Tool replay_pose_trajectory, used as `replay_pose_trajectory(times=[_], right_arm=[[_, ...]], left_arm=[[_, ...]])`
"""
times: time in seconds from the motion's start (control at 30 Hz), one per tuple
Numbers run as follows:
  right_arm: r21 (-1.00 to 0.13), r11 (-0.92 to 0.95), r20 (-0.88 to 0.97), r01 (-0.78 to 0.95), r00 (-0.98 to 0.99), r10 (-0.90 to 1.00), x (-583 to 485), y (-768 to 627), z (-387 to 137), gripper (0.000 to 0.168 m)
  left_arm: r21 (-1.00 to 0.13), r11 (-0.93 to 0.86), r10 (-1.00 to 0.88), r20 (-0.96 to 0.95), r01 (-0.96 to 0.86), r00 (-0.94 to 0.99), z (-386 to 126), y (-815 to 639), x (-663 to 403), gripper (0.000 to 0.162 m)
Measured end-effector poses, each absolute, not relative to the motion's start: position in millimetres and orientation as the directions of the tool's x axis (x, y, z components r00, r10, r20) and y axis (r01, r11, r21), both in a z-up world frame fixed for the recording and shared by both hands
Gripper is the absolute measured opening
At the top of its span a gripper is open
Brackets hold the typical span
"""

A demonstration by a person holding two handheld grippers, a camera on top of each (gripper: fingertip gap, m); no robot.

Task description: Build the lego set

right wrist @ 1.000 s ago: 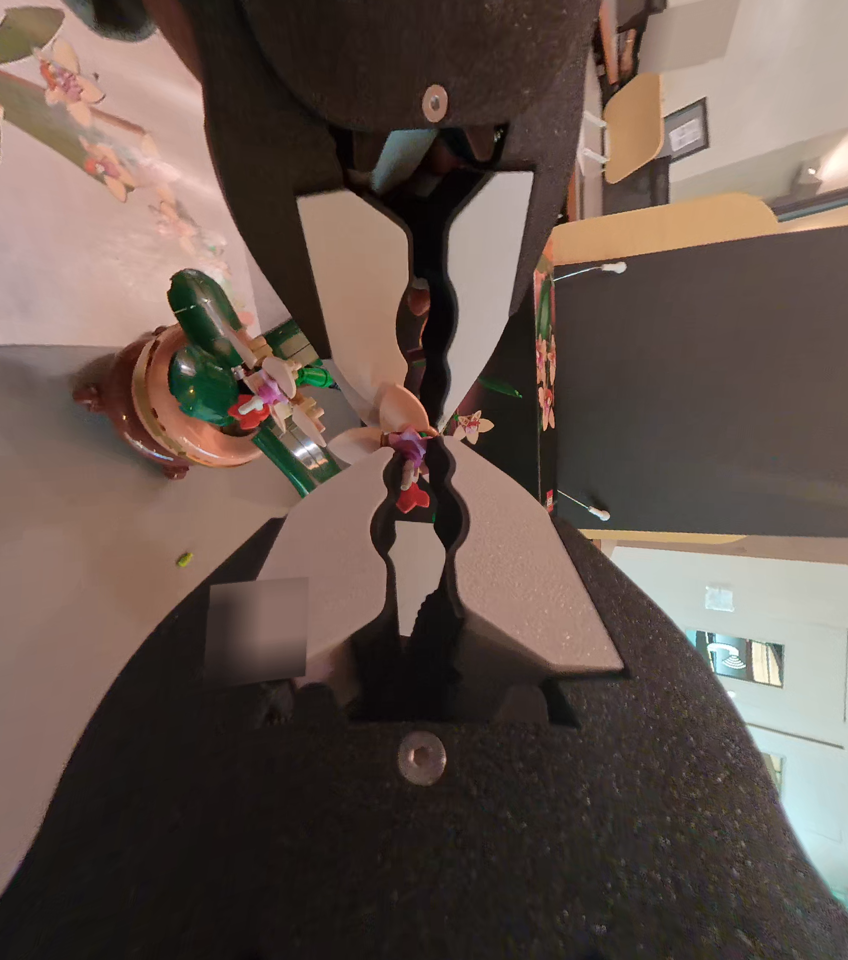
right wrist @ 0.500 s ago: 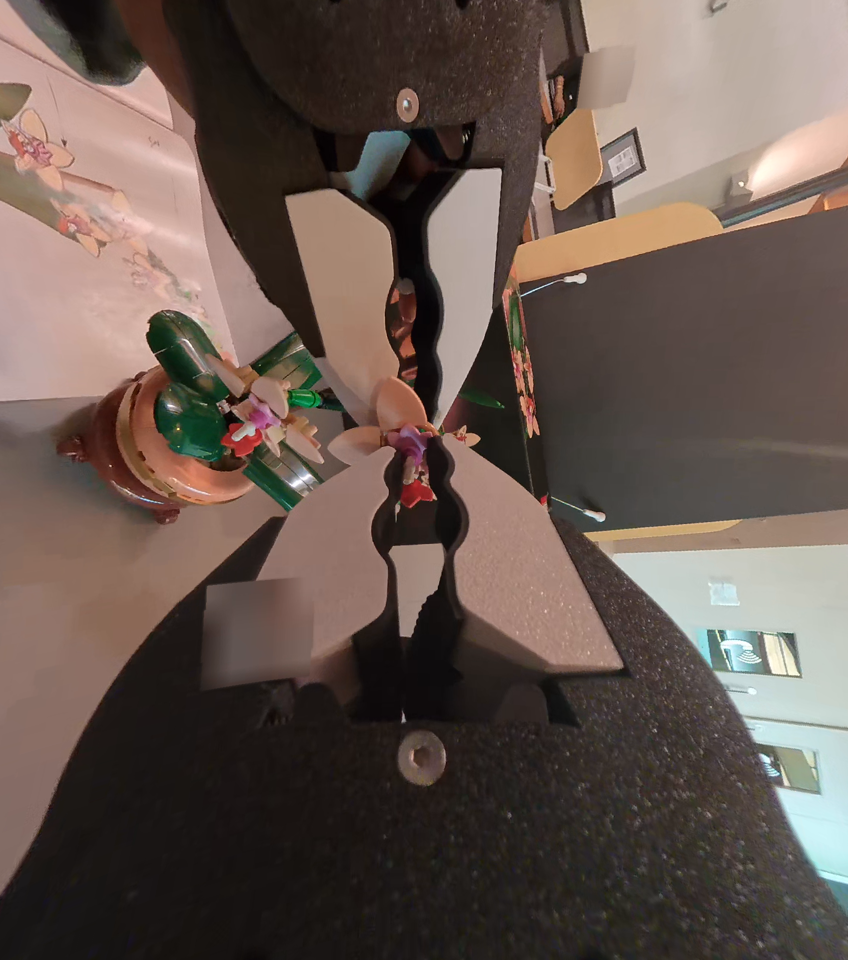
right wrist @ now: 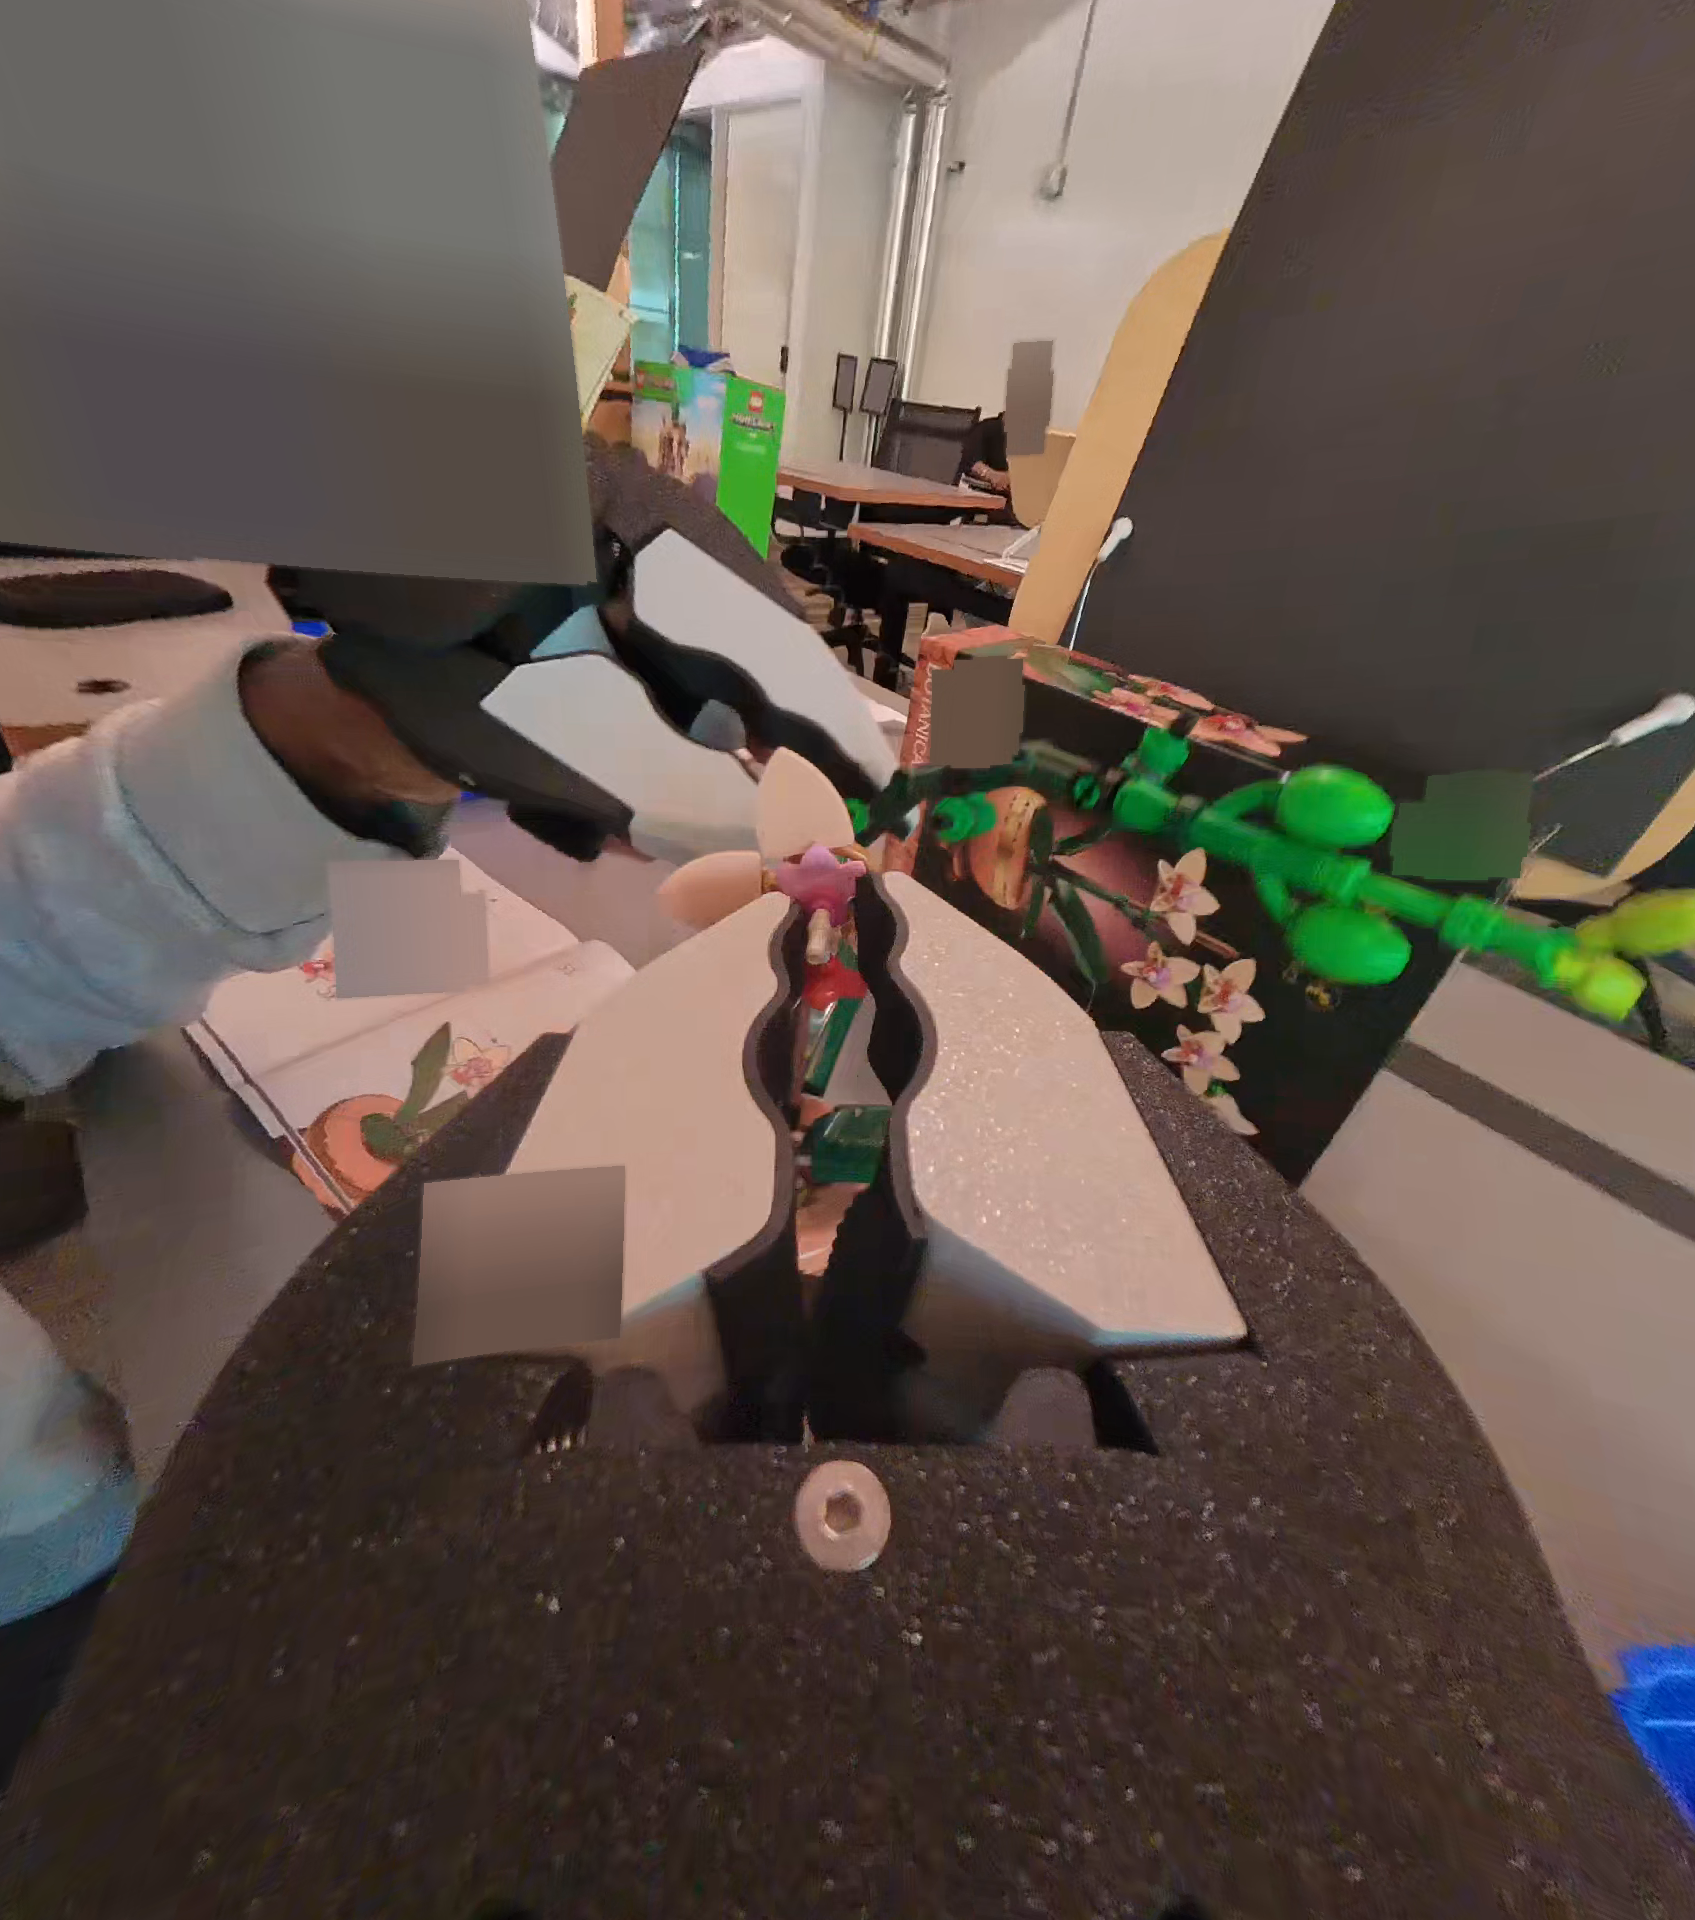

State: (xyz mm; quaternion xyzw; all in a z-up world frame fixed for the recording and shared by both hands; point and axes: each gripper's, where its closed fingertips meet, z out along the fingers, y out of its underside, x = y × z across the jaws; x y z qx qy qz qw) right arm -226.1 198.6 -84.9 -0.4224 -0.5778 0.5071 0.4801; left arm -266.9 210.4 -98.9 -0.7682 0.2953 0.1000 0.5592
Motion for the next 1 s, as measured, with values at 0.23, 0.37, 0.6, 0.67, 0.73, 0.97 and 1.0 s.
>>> replay_pose_trajectory(times=[0.23, 0.37, 0.6, 0.67, 0.73, 0.97, 1.0], right_arm=[[-0.996, 0.092, 0.092, -0.003, -0.162, 0.983, -214, 197, -93, 0.009], [-0.999, 0.048, 0.049, -0.014, -0.156, 0.987, -202, 205, -93, 0.009], [-1.000, 0.029, 0.030, -0.009, -0.171, 0.985, -188, 205, -104, 0.009], [-1.000, 0.014, 0.014, 0.003, -0.185, 0.983, -186, 202, -112, 0.009], [-1.000, -0.003, -0.008, 0.023, -0.201, 0.980, -184, 198, -123, 0.009], [-0.997, -0.046, -0.060, 0.060, -0.255, 0.965, -176, 183, -146, 0.009], [-0.998, -0.032, -0.045, 0.057, -0.253, 0.966, -176, 182, -145, 0.009]], left_arm=[[-0.806, -0.225, -0.396, -0.438, -0.547, 0.807, -103, 205, -268, 0.026], [-0.878, -0.185, -0.368, -0.355, -0.441, 0.860, -80, 184, -286, 0.032], [-0.953, -0.181, -0.285, -0.185, -0.242, 0.940, -80, 137, -325, 0.035], [-0.947, -0.279, -0.257, -0.087, -0.160, 0.963, -115, 130, -335, 0.039], [-0.929, -0.369, -0.245, 0.104, 0.006, 0.964, -153, 125, -334, 0.043], [-0.594, -0.387, -0.255, 0.804, 0.705, 0.537, -184, 144, -329, 0.061], [-0.571, -0.379, -0.256, 0.821, 0.728, 0.510, -185, 148, -331, 0.063]])
